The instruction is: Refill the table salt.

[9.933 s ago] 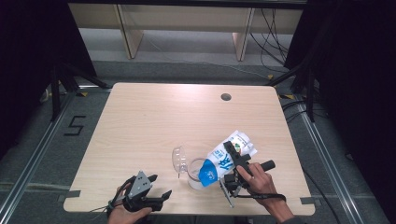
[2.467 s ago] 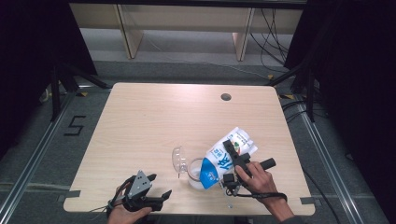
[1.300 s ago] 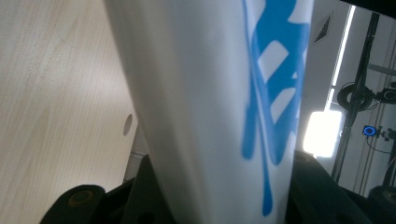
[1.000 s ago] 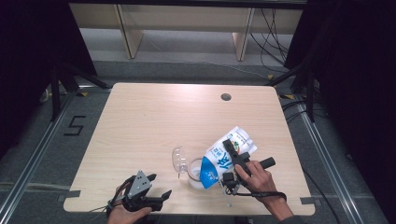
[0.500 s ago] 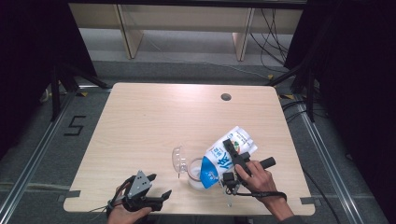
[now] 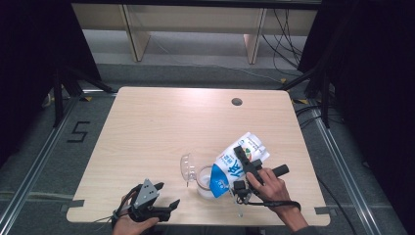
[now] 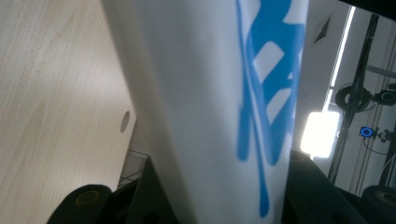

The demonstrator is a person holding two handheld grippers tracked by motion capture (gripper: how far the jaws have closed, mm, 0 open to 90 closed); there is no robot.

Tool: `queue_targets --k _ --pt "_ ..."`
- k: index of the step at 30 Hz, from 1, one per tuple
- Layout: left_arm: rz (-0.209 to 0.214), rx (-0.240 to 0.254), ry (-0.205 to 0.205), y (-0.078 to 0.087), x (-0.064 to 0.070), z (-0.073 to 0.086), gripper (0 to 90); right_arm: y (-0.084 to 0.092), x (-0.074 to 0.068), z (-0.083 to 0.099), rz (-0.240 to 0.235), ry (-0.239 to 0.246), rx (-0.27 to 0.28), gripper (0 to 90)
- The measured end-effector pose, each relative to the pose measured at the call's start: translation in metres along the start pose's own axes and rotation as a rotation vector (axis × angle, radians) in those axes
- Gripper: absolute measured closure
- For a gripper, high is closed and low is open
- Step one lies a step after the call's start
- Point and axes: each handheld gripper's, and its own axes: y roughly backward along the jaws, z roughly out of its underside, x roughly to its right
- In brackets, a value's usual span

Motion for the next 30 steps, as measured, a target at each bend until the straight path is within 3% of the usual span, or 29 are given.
queue_targets --k 13,14,16,17,30 --pt "-0.004 0.000 -0.007 0.0002 -0.0001 -0.0001 21.0 -0.0002 0.0024 0.0001 0.001 0.025 0.002 73.3" --pt "0.000 -0.001 -0.009 0.0003 -0.0004 -0.0002 21.0 0.0000 0.0007 0.0004 -0.003 0.005 -0.003 73.4" --pt "-0.001 0.000 0.001 -0.0001 0.0001 0.0001 21.0 -0.0005 0.0019 0.0004 0.003 0.020 0.008 73.7" --pt "-0.006 -0.001 0.000 0.0002 0.0003 0.0000 21.0 0.0008 0.0003 0.0002 -0.009 -0.003 -0.015 73.8" --pt "0.002 -0.001 -0.001 0.0002 -0.0001 0.0000 21.0 -0.0001 0.0007 -0.0002 0.001 0.003 0.000 75.3"
